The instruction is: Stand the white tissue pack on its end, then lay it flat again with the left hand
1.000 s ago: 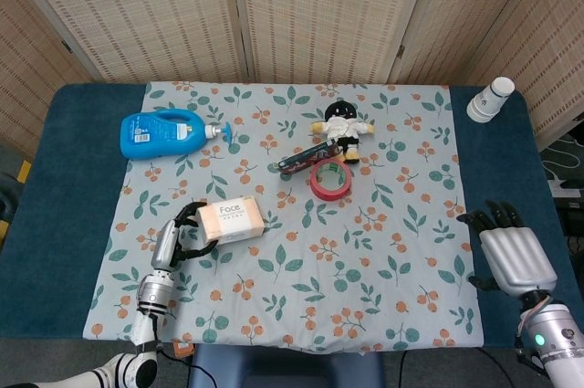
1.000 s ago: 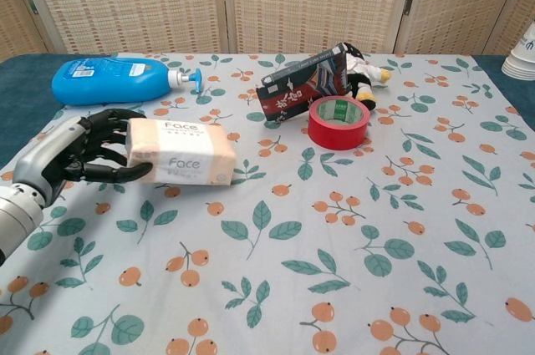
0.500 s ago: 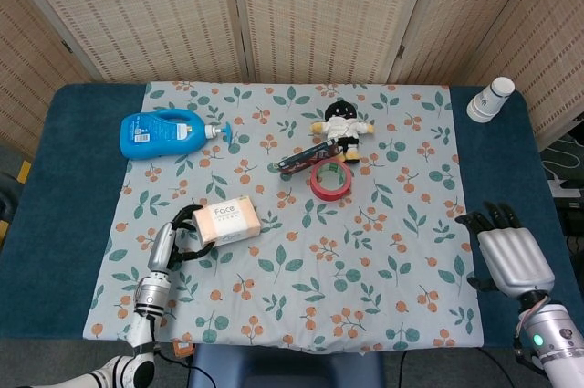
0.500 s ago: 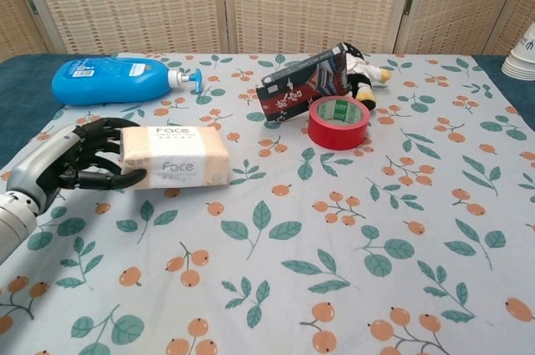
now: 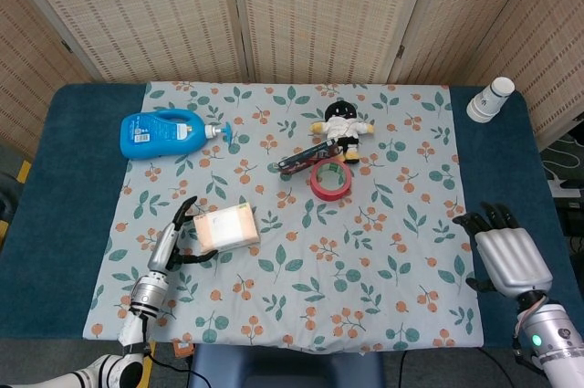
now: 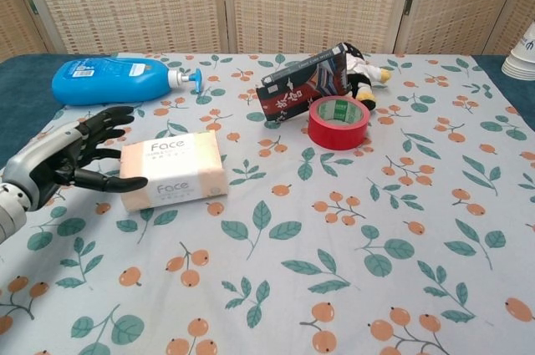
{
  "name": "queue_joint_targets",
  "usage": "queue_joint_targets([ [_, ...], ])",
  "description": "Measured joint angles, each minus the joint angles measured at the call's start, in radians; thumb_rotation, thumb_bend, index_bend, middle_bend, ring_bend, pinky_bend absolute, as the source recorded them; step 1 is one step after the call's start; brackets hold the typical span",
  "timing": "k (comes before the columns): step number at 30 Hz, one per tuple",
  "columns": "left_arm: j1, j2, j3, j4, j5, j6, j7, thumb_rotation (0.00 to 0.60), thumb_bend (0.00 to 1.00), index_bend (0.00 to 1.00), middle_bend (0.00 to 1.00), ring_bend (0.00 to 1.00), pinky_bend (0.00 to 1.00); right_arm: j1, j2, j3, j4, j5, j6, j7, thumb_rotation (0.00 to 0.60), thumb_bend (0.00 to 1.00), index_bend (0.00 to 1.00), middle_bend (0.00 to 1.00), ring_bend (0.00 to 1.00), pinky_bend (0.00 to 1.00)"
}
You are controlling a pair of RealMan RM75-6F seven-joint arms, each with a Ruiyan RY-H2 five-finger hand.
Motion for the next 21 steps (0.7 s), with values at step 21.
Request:
queue_joint_targets([
  [21, 0.044, 0.421, -0.068, -0.43, -0.003, 0.069, 0.154, 0.6, 0.34, 0.0, 0.0, 0.0, 0.19, -0.024, 0.035, -0.009, -0.027, -0.082, 0.006, 0.055, 0.6, 0.05, 0.2, 0.17, 0.0, 0.0],
])
